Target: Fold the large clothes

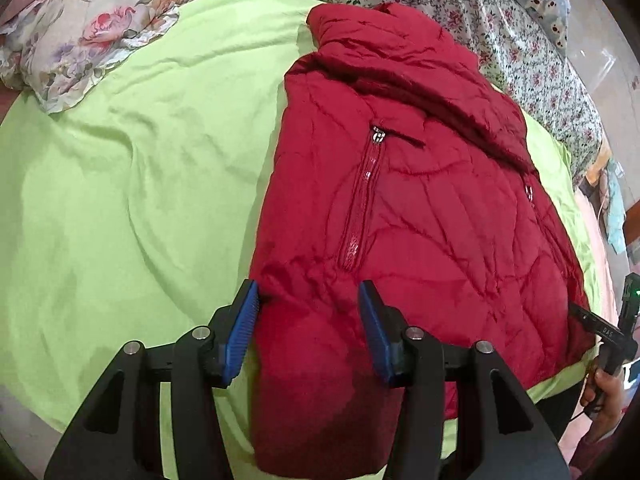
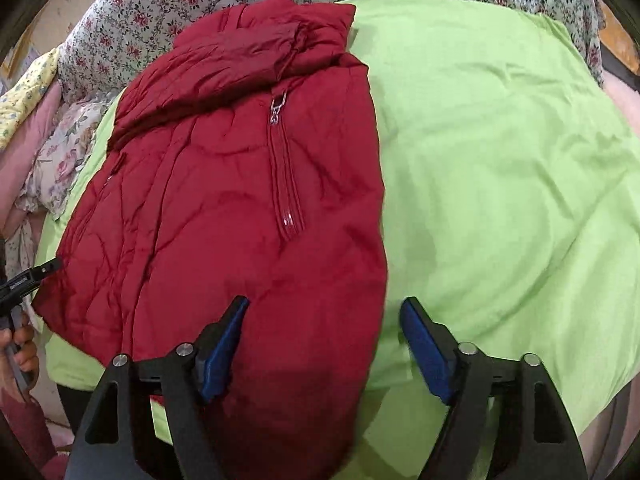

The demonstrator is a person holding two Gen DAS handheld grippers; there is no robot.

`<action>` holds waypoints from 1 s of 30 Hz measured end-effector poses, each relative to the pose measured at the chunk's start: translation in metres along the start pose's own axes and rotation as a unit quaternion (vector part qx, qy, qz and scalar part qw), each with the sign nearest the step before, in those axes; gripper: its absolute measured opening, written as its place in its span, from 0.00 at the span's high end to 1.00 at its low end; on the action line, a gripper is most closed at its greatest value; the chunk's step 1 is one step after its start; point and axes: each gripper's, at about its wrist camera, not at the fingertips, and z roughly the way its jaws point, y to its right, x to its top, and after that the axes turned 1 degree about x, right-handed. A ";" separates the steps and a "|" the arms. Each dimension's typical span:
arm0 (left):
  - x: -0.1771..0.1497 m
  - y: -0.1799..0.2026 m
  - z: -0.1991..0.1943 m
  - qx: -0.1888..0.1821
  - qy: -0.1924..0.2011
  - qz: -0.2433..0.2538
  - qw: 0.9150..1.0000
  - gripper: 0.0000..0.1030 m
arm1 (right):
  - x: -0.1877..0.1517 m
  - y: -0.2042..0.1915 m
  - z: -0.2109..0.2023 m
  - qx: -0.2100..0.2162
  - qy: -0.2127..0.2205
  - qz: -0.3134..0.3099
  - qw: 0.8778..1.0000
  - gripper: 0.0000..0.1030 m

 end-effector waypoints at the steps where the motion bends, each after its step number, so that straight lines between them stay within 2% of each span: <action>1: -0.003 -0.001 0.001 -0.001 -0.003 0.000 1.000 0.46 | -0.002 0.002 -0.002 0.005 -0.001 0.000 1.000 0.42; 2: -0.005 -0.003 0.001 -0.002 -0.007 0.001 1.000 0.46 | -0.005 0.003 -0.003 0.011 -0.003 0.000 1.000 0.54; 4: -0.011 -0.006 0.002 -0.003 -0.013 0.000 1.000 0.46 | -0.009 0.007 -0.007 0.027 -0.007 0.004 1.000 0.65; 5: -0.014 -0.008 0.003 -0.004 -0.016 -0.001 1.000 0.46 | -0.010 0.008 -0.008 0.031 -0.008 0.003 0.999 0.66; 15: -0.029 -0.005 0.007 -0.042 -0.039 0.008 0.998 0.46 | -0.012 0.001 -0.005 0.037 -0.016 -0.001 0.999 0.58; 20: -0.033 0.001 0.010 -0.041 -0.037 0.020 0.998 0.46 | -0.014 0.001 -0.004 0.037 -0.015 -0.004 0.999 0.57; 21: -0.033 0.001 0.010 -0.045 -0.036 0.021 0.998 0.50 | -0.014 0.001 -0.004 0.038 -0.015 -0.006 0.999 0.57; 23: -0.034 0.001 0.008 -0.061 -0.035 0.025 0.997 0.70 | -0.015 -0.001 -0.004 0.039 -0.014 -0.011 0.999 0.66; 26: -0.038 0.006 0.002 -0.069 -0.025 0.034 0.997 0.78 | -0.016 -0.004 -0.008 0.052 -0.007 -0.020 0.998 0.74; 30: -0.040 0.011 -0.010 -0.068 -0.012 0.046 0.997 0.83 | -0.018 -0.005 -0.016 0.078 0.006 -0.023 0.997 0.77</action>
